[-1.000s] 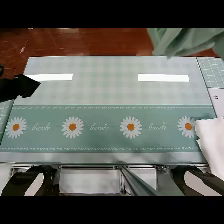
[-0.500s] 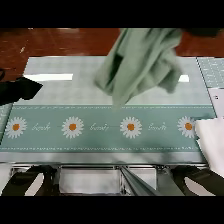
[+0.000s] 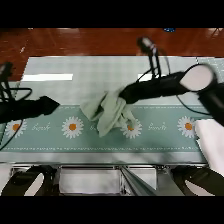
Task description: Fold the shirts.
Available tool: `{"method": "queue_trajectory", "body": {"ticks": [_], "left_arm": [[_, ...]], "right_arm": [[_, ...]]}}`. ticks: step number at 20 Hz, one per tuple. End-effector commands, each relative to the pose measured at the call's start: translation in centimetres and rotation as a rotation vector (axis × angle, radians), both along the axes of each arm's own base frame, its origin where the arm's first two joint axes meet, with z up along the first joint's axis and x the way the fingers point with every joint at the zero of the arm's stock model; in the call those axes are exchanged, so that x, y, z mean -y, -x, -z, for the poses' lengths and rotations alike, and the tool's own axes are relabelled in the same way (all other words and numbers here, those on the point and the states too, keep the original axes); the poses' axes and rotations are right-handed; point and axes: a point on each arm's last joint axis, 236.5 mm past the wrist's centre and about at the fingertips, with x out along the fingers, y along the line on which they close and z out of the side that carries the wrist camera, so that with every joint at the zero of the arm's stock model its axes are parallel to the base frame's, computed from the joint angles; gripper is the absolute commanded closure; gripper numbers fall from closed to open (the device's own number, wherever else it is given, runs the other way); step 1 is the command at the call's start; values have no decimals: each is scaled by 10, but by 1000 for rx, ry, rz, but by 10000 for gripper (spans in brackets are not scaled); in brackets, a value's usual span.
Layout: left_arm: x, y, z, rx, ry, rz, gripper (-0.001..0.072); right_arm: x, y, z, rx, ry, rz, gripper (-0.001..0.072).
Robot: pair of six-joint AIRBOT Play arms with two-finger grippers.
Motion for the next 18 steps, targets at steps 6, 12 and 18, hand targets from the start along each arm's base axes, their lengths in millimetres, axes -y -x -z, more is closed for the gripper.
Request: {"method": "queue_trajectory", "body": {"ticks": [6,12,18], "left_arm": [[42,7,79,-73,68,28,255],[-7,-31,55,-47,81,-144,255],[44,35,131,-419,179,19,255]], "right_arm": [[40,-6,112,-233,148,123,298],[231,-88,-20,21,143,547,299],[262,7,65,-244,20,703,303]]}}
